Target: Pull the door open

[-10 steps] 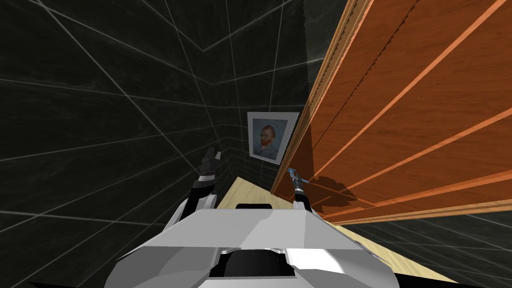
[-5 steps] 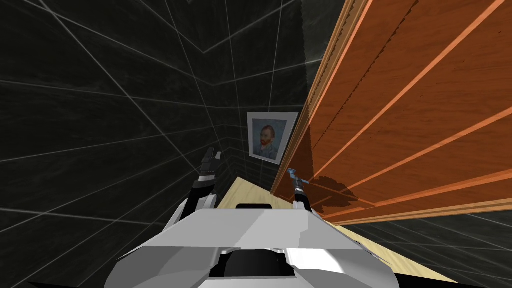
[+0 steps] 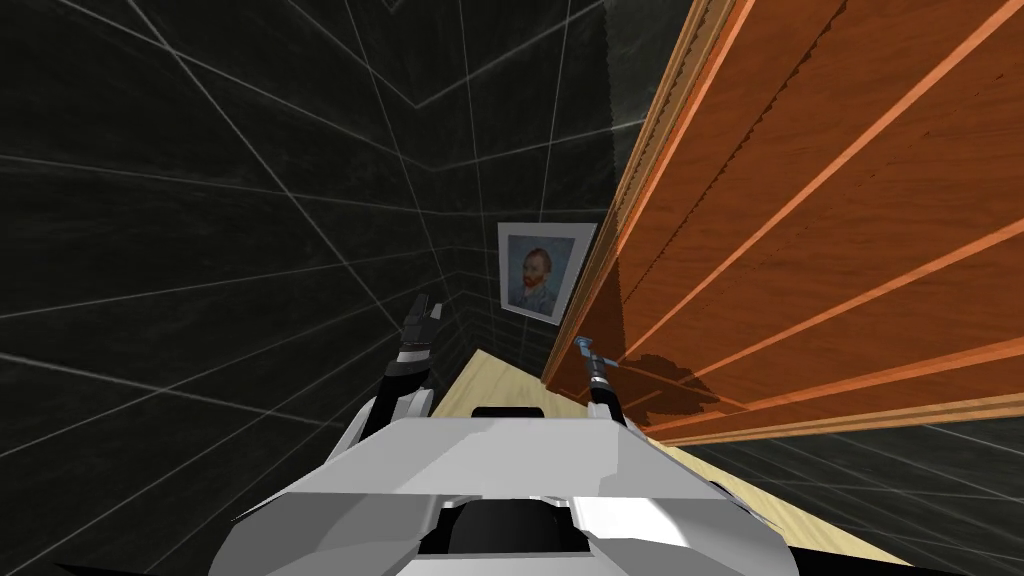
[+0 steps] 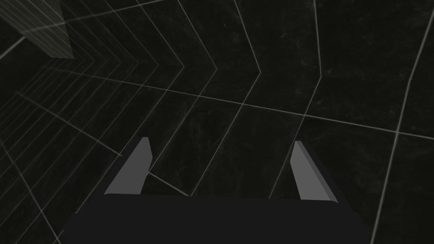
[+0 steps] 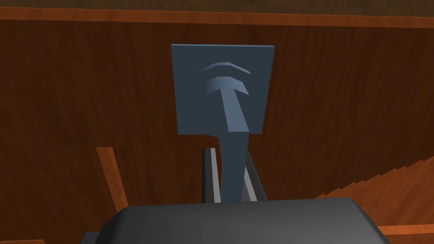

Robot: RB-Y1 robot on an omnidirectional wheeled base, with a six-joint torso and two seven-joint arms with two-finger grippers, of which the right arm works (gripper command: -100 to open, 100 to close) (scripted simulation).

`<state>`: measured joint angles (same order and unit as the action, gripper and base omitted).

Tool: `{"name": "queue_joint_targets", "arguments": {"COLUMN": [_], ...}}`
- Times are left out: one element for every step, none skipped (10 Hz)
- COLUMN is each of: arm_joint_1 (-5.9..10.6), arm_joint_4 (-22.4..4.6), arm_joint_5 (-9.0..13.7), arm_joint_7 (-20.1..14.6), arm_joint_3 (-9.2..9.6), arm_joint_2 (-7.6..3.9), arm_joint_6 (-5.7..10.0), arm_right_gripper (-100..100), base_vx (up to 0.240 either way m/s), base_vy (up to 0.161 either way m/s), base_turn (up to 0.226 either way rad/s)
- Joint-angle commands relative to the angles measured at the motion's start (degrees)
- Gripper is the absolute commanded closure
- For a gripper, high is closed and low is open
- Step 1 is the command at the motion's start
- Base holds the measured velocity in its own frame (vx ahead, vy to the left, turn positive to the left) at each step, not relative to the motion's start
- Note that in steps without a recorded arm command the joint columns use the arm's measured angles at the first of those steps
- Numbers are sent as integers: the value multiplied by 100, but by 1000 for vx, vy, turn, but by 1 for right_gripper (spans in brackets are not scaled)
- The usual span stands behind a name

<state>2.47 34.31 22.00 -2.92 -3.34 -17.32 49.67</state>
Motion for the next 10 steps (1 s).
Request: {"name": "queue_joint_targets", "arguments": {"arm_joint_1": [-76,-100,-135,-157,-177,-194,-213,-221,-207,-281], "arm_joint_4": [37,55,85,104,122,138,155,163,155,181], "arm_joint_5": [-49,-84,-138,-174,-207,-236,-268,-282,-272,-320], "arm_joint_7": [-81,-147,-250,-317,-379,-432,-492,-518,-487,-582], "arm_joint_3": [89,150,247,310,369,420,477,502,482,580], "arm_joint_2": [-28,-63,-116,-151,-182,-209,-239,-252,-239,-291], "arm_joint_6": [-3,11,33,48,61,73,85,91,80,130], "arm_right_gripper": [100,100,100,100,100,100,100,100,100,100], "base_vx": [-224,-210,-213,-221,-229,-228,-217,-208,-91,-135], "base_vy": [2,-14,-24,-55,-53,-44,-33,-16,-2,2], "base_turn": [95,99,148,120,121,112,89,59,13,102]}}
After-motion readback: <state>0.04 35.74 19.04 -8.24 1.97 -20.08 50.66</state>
